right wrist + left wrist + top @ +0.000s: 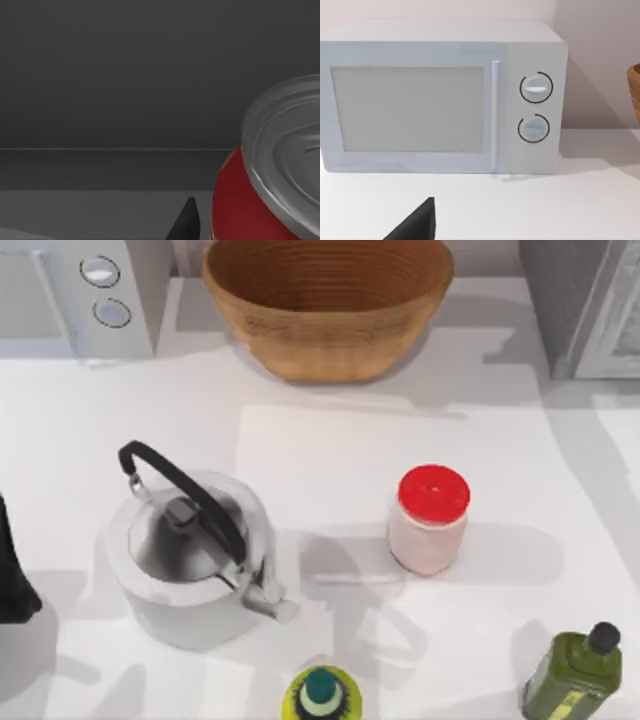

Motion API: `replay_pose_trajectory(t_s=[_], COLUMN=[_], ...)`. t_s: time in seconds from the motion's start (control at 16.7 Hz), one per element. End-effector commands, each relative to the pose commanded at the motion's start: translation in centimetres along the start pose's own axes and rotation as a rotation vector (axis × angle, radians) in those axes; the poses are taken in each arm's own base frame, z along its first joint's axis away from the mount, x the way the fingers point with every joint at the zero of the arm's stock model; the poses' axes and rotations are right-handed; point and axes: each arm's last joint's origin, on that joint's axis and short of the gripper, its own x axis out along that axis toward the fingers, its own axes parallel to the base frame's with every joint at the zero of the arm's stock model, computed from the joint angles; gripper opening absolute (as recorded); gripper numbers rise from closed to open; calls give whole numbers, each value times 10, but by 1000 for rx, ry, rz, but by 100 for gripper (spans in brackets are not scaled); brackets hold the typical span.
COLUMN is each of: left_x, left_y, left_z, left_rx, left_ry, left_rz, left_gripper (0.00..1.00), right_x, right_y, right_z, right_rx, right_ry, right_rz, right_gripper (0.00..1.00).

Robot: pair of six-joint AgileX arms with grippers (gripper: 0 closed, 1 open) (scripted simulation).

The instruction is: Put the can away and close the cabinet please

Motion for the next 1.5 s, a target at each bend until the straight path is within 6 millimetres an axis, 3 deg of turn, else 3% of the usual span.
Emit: replay_pose_trajectory(t_s=[0.48,0.84,1.2,1.5], left_x=[0,0,0,0], left_y=[0,0,0,0], left_z=[0,0,0,0], left_rx=[0,0,0,0], left_ry=[0,0,0,0], left_rz=[0,0,0,0], left_gripper=[100,100,100,100], right_x=[75,129,137,137], right_y=[5,-3,-5,-5], right_z=[38,22,16,16], right_rx=[6,0,-3,-3], right_ry=[-48,-21,-4,-4], right_rz=[17,-1,-11,-11], right_gripper=[0,0,0,38])
